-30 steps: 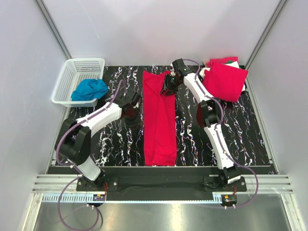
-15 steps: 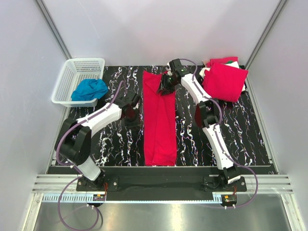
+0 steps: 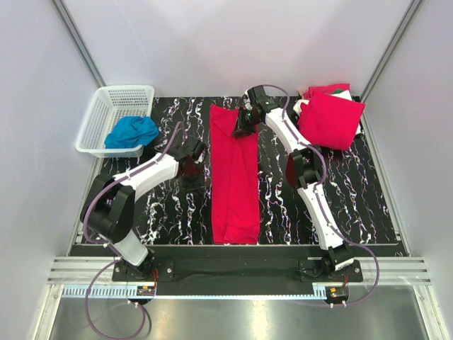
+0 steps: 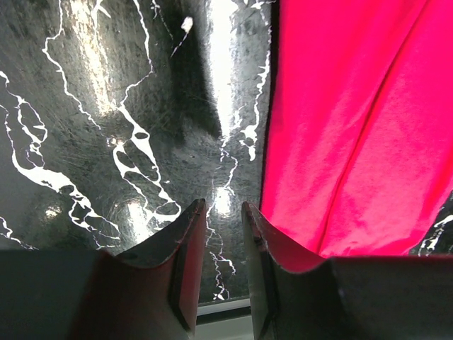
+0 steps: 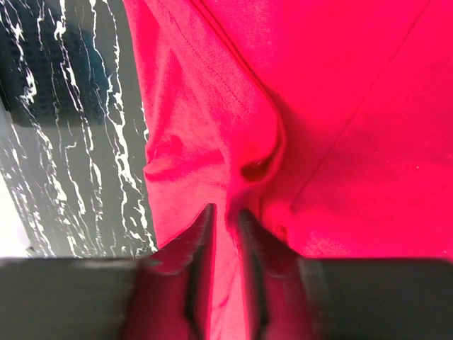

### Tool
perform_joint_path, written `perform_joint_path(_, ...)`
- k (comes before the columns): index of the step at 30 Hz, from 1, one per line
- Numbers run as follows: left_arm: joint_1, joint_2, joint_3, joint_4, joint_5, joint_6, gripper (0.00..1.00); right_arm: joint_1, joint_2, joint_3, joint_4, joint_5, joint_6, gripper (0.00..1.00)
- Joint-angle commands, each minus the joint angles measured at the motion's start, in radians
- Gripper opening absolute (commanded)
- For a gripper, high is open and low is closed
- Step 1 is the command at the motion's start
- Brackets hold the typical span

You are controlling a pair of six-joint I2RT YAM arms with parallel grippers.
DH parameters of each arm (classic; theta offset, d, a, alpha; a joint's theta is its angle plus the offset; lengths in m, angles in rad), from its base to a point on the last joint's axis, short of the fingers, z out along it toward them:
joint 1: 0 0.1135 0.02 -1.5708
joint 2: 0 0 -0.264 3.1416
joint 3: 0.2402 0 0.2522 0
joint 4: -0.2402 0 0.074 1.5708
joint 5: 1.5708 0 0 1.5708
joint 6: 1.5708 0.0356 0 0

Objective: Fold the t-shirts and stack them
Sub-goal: Fold the tshirt

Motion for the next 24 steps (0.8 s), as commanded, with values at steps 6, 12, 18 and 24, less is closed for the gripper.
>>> perform_joint_path(6, 0.008, -0.014, 0.004, 0.039, 0.03, 0.016, 0.31, 0.011, -0.063, -0.033, 0.01, -0.016, -0.013, 0.0)
perform_joint_path(12, 0.006, -0.025, -0.005, 0.039, 0.021, 0.014, 0.31, 0.043, -0.069, -0.046, -0.013, -0.023, -0.022, 0.0)
perform_joint_path(18, 0.008, -0.031, -0.02, 0.042, 0.018, 0.008, 0.3, 0.08, -0.073, -0.071, -0.02, -0.034, -0.021, 0.0)
perform_joint_path(24, 0.008, -0.031, -0.025, 0.045, 0.015, 0.011, 0.3, 0.107, -0.076, -0.082, -0.023, -0.031, -0.015, 0.0)
